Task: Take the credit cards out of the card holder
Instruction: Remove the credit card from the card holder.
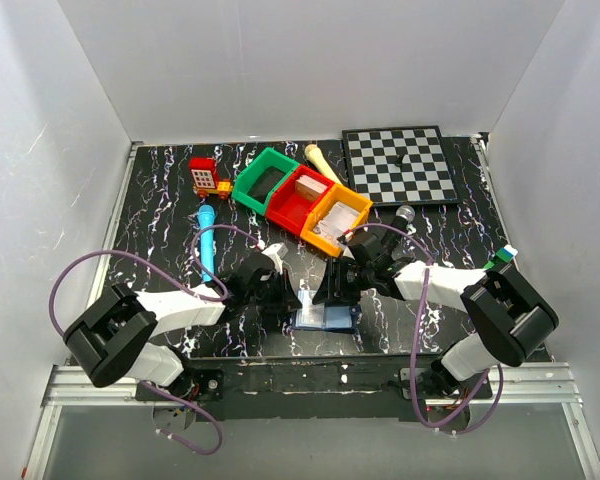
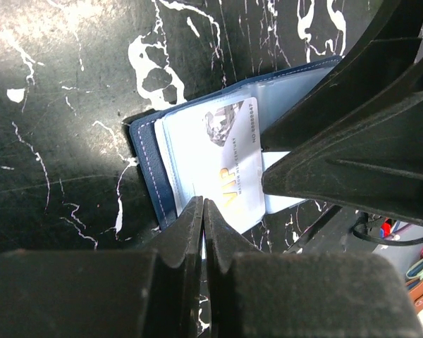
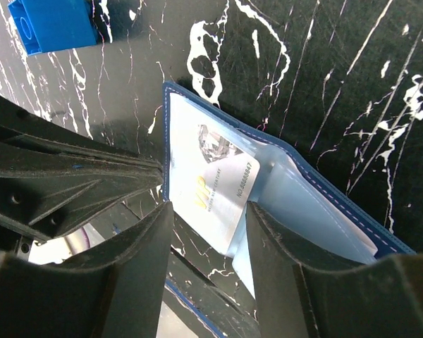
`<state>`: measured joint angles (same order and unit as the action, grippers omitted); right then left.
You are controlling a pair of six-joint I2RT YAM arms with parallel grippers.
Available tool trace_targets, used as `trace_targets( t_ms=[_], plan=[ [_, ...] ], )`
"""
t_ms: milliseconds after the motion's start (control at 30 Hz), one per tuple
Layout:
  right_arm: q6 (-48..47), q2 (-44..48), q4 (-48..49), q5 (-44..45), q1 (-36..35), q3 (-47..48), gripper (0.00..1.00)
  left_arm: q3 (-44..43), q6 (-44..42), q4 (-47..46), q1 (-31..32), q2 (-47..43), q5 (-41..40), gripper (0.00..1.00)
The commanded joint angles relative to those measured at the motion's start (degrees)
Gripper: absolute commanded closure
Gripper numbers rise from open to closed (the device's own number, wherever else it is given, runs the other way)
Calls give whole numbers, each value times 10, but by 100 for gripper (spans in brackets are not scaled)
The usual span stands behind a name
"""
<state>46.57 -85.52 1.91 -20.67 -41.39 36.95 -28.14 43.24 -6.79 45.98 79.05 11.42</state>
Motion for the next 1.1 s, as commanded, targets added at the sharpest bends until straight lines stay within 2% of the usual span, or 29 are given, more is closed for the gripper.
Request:
trace_targets(
  t_ms=[0, 533, 1067],
  plan=[
    [-2, -11, 22, -10, -4, -2, 46, -8, -6, -34, 3, 7, 4, 100],
    [-2, -10, 21, -10, -4, -9, 47, -9, 2, -38, 3, 49, 4, 100],
    [6, 36, 105, -37, -3, -57, 51, 11, 10, -41, 3, 66, 3, 100]
  ],
)
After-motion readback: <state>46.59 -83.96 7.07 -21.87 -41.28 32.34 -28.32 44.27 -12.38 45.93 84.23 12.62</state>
